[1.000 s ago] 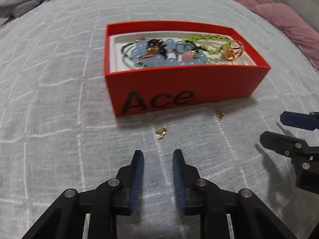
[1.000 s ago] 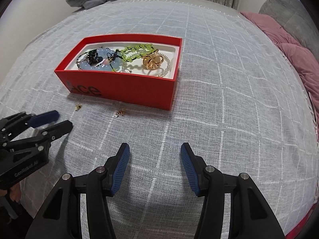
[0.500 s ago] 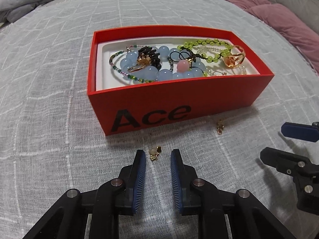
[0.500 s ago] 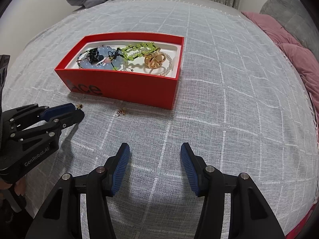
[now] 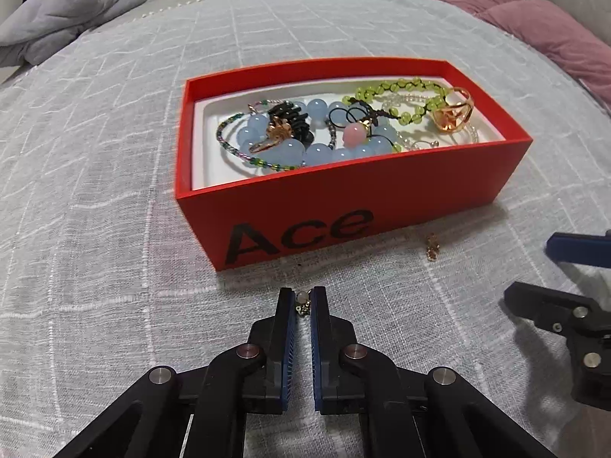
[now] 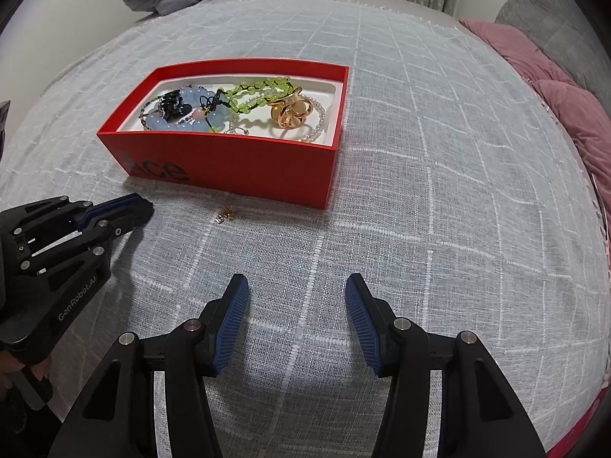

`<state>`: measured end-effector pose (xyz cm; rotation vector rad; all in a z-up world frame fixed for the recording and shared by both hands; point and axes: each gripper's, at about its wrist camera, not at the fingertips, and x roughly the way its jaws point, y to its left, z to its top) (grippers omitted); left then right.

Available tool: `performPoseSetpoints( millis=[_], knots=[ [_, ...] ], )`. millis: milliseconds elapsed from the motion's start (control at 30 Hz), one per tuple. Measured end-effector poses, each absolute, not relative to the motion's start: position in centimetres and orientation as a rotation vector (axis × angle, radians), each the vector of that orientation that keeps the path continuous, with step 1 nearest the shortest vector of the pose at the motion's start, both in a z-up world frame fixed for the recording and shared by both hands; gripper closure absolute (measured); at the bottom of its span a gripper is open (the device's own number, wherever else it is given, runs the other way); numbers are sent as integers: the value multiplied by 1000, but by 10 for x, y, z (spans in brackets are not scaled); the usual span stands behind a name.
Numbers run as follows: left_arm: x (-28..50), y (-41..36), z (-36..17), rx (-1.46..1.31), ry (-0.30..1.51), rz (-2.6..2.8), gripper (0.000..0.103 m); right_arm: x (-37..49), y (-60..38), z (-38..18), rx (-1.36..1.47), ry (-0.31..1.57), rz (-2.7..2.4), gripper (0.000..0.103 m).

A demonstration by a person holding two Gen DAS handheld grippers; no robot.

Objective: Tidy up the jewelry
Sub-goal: 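Grasp the other tiny gold charm with the right tool while the left tool holds its charm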

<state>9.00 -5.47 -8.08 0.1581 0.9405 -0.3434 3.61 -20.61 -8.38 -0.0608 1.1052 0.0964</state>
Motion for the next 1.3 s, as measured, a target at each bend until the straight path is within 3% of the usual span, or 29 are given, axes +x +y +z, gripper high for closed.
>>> performPoseSetpoints(
  millis=[733, 933, 1167, 1300],
  knots=[
    [85, -19, -70, 100, 938, -314, 101, 53, -182, -90, -21, 1074, 190, 48],
    [85, -16, -72, 93, 948, -312, 101, 65, -167, -90, -46, 1047, 189, 60],
    [85, -15, -72, 88, 950, -311, 101, 71, -160, -90, -40, 1032, 207, 82],
    [84, -14, -72, 87, 951, -312, 101, 70, -159, -89, -45, 1030, 214, 87]
  ],
)
